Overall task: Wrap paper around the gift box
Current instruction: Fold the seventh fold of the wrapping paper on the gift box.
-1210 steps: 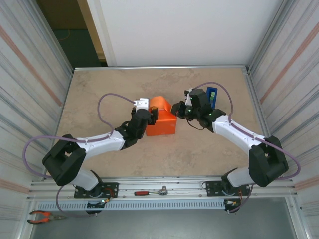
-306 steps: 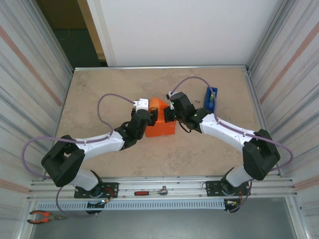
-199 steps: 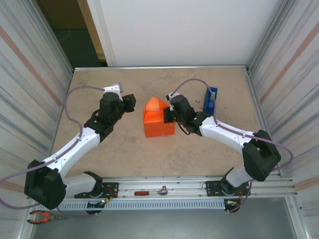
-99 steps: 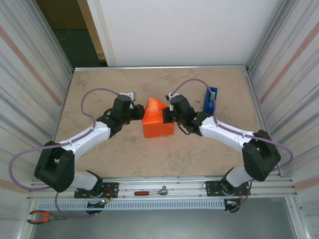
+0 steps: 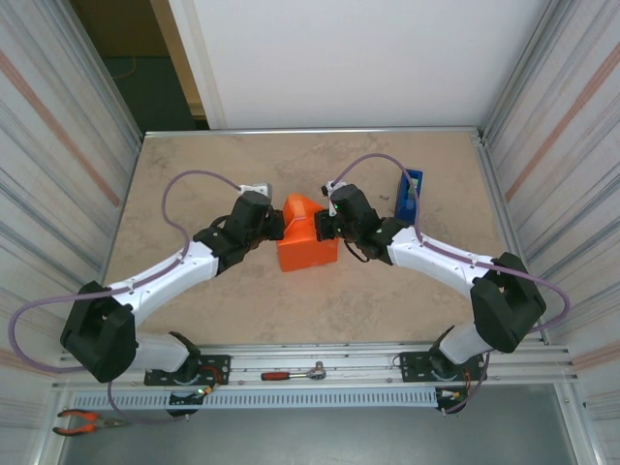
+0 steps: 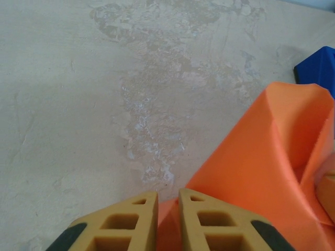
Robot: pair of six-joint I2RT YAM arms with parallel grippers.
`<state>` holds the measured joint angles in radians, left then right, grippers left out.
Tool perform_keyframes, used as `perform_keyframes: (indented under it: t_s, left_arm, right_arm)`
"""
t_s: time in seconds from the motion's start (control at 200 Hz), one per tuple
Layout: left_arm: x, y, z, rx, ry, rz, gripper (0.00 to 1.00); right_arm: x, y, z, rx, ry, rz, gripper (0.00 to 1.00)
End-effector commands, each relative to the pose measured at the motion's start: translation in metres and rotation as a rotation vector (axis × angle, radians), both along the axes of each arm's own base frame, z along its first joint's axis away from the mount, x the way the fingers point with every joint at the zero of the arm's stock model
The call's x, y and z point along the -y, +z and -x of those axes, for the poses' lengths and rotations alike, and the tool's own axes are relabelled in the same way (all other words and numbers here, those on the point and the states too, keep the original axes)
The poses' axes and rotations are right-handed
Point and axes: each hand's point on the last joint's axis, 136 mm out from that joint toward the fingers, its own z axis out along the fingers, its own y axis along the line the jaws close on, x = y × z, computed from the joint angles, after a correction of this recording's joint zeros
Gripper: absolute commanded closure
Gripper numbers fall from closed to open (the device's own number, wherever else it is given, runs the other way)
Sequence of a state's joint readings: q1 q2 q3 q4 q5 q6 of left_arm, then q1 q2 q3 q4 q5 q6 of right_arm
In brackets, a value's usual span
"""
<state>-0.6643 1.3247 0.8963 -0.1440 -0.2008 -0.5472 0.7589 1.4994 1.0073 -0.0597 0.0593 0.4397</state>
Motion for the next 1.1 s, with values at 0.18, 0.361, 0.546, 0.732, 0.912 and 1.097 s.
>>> perform_keyframes:
  t_s: [0.18, 0.361, 0.546, 0.732, 0.912, 1.097]
  left_arm:
    - [0.005, 0.018, 0.011, 0.001, 0.007, -0.028, 0.8]
    - [0.022, -0.004, 0.022, -0.07, 0.01, -0.022, 0.8]
    - [0.031, -0.024, 0.021, -0.063, 0.036, -0.037, 0.78]
    - [0.031, -0.028, 0.014, -0.016, 0.015, -0.075, 0.76]
    - [0.037, -0.017, 0.008, 0.008, -0.05, -0.024, 0.75]
    - [0.045, -0.01, 0.016, -0.046, -0.055, 0.048, 0.65]
  right_arm:
    - [0.011, -0.077, 0.045, -0.26, 0.053, 0.133, 1.0]
    - [0.01, -0.077, 0.046, -0.263, 0.05, 0.125, 1.0]
    - [0.012, -0.074, 0.049, -0.279, 0.031, 0.099, 1.0]
    - [0.014, -0.067, 0.052, -0.294, -0.006, 0.05, 1.0]
    - [0.014, -0.064, 0.054, -0.308, -0.033, 0.011, 1.0]
    - [0.01, -0.064, 0.055, -0.322, -0.03, -0.009, 1.0]
